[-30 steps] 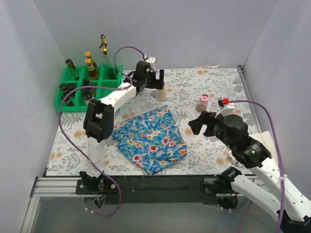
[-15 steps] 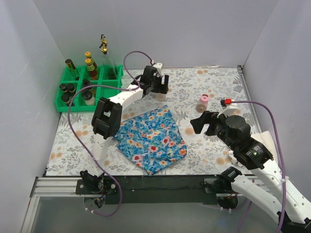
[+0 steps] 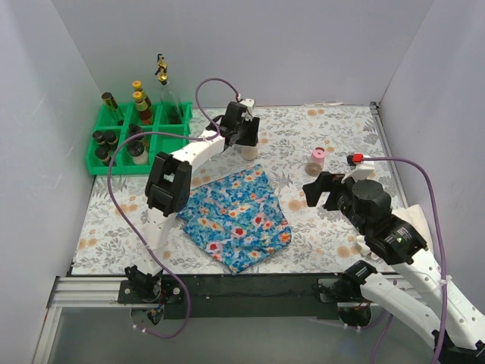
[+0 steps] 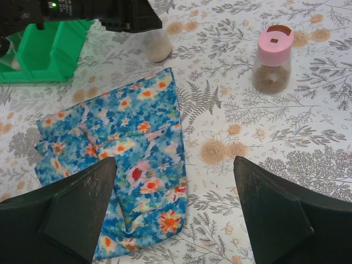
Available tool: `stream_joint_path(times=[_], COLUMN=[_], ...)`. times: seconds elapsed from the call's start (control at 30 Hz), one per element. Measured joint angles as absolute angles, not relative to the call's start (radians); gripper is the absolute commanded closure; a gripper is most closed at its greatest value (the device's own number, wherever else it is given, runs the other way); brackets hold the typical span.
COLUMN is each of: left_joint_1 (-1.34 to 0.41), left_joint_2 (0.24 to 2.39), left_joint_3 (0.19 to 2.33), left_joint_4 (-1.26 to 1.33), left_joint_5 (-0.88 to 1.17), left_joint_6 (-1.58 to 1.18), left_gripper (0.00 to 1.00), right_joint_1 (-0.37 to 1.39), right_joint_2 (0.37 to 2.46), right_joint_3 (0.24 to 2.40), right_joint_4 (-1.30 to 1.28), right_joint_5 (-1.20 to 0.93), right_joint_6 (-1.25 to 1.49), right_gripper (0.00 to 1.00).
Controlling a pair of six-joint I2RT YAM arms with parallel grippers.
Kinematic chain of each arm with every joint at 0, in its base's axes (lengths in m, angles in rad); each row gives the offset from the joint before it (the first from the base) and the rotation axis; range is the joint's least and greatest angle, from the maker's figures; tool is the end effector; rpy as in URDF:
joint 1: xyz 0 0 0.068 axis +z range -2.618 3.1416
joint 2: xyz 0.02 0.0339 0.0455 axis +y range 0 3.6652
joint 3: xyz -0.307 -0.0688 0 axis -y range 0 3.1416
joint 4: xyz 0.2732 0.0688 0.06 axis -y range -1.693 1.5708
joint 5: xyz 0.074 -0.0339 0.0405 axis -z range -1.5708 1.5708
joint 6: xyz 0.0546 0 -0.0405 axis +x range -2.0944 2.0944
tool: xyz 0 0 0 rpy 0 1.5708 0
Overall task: Organize the condiment bottles
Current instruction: Pick up the bottle from the center of the board, then place the bottle in the storage box.
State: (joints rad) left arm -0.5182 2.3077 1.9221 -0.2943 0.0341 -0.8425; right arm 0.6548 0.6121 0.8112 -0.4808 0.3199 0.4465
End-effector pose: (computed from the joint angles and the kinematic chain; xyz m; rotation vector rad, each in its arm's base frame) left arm 0.5220 -0.2998 0.2129 -0.3629 2.3376 -0.7418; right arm 0.1259 0.0750 0.3678 0.0308 1.8640 0.4734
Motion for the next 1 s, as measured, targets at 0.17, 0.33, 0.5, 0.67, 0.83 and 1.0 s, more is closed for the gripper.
stream_joint_path(times=[0.17,0.33,0.5,0.67,0.83,1.0], left_joint_1=[-0.511,-0.484,-0.452,-0.354,-0.144,-0.072], left_joint_2=[2.229,2.132,1.897,1.658,1.564,1.653], left_joint_3=[1.866,1.907,1.838,1.699,1.581,1.577], left_joint_4=[-0.371,-0.472,-0.508,-0.515,-0.491,-0.460], left_joint_5=[0.029,-0.004,-0.081,-0.109,-0.135,-0.142], left_joint_6=[-0.899,-0.915,-0.925,-0.950,-0.958,-0.958], left_gripper=[1.00,1.00,1.00,1.00,1.00,1.00], right_joint_1=[0.655,0.655,0.655,0.655,0.655,0.655], right_joint_2=[0.588,0.547,0.477,0.448,0.445,0.445], right_joint_3=[0.795,0.794,0.785,0.784,0.784,0.778], right_joint_4=[-0.479,-0.478,-0.480,-0.480,-0.480,-0.477], right_joint_5=[0.334,0.338,0.337,0.329,0.313,0.297], right_joint_6=[0.453,0.447,0.447,0.450,0.458,0.472], right_gripper=[0.05,0.05,0.06,0.05,0.05,0.05])
